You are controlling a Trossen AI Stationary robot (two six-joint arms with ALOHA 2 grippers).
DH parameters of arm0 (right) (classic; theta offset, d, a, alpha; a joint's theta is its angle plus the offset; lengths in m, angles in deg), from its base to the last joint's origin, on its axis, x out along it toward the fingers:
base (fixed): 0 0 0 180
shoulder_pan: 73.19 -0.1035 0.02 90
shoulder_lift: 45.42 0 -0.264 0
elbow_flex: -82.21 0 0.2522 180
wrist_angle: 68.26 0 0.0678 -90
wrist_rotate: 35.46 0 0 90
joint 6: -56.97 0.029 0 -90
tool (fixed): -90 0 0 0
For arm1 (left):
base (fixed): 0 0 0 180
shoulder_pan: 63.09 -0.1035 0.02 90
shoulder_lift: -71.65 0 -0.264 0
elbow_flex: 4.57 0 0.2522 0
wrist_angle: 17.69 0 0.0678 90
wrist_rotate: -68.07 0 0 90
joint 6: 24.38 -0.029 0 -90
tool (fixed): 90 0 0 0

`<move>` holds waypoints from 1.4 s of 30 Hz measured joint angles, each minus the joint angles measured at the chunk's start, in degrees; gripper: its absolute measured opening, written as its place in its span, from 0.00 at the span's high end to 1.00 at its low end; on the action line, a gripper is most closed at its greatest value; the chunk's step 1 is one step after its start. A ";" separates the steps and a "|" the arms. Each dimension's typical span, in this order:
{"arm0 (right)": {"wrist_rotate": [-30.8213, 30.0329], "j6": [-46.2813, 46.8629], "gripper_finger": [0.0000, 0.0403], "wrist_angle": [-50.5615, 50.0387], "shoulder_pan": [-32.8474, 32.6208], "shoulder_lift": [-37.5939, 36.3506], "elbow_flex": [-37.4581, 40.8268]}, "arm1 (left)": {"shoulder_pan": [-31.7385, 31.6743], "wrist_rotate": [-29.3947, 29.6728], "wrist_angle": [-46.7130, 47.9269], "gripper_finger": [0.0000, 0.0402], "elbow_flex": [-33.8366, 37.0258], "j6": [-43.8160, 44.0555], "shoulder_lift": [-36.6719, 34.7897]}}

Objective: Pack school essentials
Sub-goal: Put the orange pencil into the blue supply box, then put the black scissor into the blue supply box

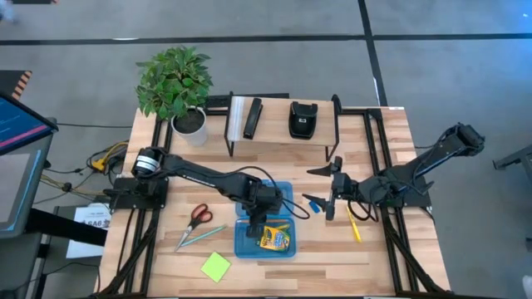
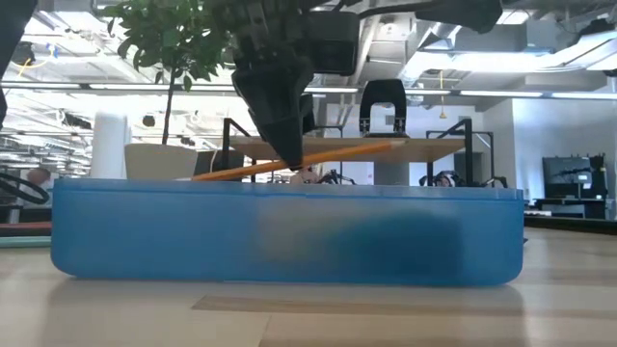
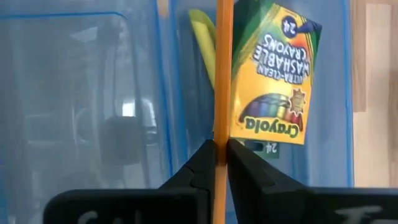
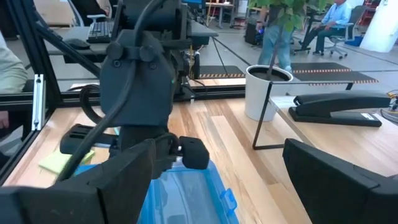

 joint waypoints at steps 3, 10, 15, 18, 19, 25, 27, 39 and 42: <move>0.01 0.02 0.08 -0.01 0.00 0.00 0.00 | 0.06 0.12 -0.45 0.91 0.00 0.47 0.00; 0.00 0.20 0.08 0.01 0.02 0.00 0.00 | 0.14 -0.22 -2.55 0.84 0.00 1.60 0.00; 0.00 0.24 0.08 0.02 0.02 0.02 0.00 | 0.12 -0.02 -2.84 0.80 0.00 1.65 -0.25; 0.01 0.20 0.08 0.02 0.02 0.02 0.00 | 0.12 0.24 -2.13 0.77 0.00 0.52 -2.65; 0.01 0.20 0.08 0.00 0.02 0.02 0.01 | 0.22 1.21 -1.70 0.77 0.00 0.02 -3.81; 0.02 0.19 0.08 0.00 0.02 0.02 0.02 | 3.07 13.81 3.80 0.76 3.19 -0.08 -14.91; 0.02 0.17 0.08 -0.02 0.02 0.02 0.02 | 4.04 16.50 2.60 0.76 7.45 2.12 -20.25; 0.17 1.11 0.08 0.85 2.63 2.25 0.07 | 8.36 26.40 -8.52 0.76 39.75 24.95 -50.76; 0.19 1.21 0.08 2.05 3.07 3.60 0.07 | 9.19 27.36 -7.23 0.76 44.59 30.80 -54.18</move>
